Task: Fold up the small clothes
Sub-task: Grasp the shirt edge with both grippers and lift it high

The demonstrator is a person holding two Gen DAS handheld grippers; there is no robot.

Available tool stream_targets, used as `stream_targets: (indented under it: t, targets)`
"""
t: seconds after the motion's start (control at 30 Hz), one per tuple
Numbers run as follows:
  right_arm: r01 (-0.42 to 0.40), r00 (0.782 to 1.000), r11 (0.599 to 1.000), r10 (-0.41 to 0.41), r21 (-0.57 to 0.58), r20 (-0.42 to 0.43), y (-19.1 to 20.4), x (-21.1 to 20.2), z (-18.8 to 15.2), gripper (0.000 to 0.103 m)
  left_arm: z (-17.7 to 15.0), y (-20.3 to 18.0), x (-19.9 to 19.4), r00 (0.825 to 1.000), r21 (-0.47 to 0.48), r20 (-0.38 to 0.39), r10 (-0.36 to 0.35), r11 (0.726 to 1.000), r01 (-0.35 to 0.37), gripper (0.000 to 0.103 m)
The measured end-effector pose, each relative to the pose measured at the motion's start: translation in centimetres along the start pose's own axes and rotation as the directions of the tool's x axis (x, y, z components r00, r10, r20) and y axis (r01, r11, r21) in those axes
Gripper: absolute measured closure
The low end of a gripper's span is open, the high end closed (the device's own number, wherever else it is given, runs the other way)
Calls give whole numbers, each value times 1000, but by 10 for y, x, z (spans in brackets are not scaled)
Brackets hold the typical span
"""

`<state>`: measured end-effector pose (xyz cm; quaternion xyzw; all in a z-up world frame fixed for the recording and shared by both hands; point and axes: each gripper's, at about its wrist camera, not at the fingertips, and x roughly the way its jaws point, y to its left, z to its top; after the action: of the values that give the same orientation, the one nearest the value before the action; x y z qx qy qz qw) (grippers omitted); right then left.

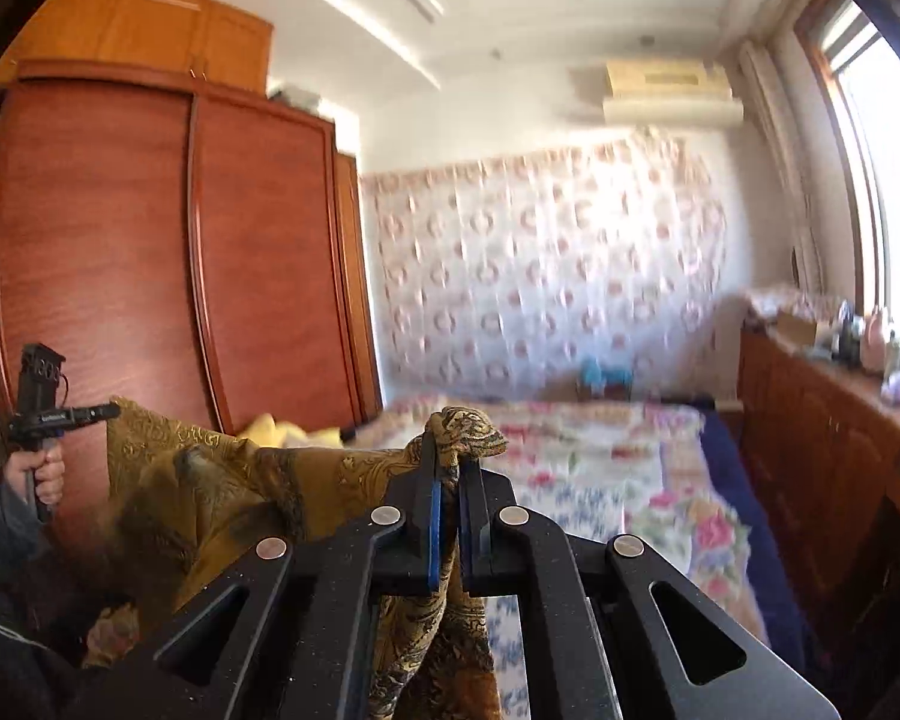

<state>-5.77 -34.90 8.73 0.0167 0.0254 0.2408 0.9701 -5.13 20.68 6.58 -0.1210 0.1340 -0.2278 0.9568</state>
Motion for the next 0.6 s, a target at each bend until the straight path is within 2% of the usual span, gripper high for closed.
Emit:
stream_targets:
  t: [0.13, 0.3, 0.47, 0.6]
  targets:
    - [11, 994, 999, -6, -39, 110, 9, -43, 41, 99, 26, -12, -25, 996, 32, 87, 19, 999, -22, 96]
    - [42, 989, 992, -25, -116, 145, 19, -59, 80, 99, 61, -25, -31, 991, 92, 125, 37, 995, -49, 96]
    - [53, 992, 987, -34, -151, 124, 21, -41, 109, 99, 99, -29, -12, 985, 147, 152, 79, 984, -101, 97]
    - [82, 996, 985, -75, -149, 48, 7, 16, 115, 99, 112, -9, 40, 975, 165, 124, 184, 965, -203, 97]
